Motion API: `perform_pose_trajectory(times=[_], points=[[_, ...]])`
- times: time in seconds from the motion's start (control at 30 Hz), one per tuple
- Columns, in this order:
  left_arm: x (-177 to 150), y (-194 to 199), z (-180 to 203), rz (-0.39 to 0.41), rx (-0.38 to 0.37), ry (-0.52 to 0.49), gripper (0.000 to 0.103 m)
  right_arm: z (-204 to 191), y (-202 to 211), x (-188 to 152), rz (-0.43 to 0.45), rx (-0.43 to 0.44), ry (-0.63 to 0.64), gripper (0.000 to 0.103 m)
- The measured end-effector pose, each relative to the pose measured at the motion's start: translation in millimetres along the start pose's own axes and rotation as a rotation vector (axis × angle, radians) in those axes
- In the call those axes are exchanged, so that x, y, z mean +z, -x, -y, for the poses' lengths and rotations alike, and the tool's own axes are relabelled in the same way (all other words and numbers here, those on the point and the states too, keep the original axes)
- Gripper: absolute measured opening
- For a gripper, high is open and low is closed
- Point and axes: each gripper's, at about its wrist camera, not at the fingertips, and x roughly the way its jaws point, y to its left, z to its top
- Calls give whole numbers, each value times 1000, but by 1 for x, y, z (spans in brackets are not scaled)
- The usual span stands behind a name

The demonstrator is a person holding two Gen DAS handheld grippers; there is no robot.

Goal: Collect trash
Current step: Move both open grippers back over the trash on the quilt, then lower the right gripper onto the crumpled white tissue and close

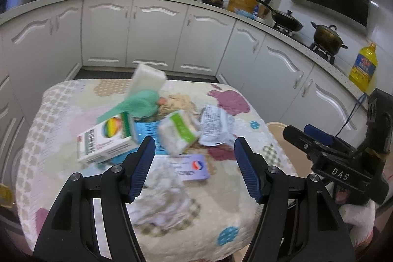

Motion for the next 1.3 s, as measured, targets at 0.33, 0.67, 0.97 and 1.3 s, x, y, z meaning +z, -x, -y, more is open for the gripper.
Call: perform_pose_trajectory(times=[0.33, 0.67, 0.97, 1.3], points=[[-17, 24, -52, -15, 16, 66, 66, -26, -5, -4, -10, 32, 46, 84], [-32, 35, -88, -45, 8, 126, 67, -48, -15, -13, -59, 114, 94, 84], [-41, 38, -124, -54, 63, 189, 67, -81, -43, -36, -188, 296, 113, 84], [-47, 33, -144, -73, 83, 223, 67, -129, -85, -65, -298, 358, 211, 84]])
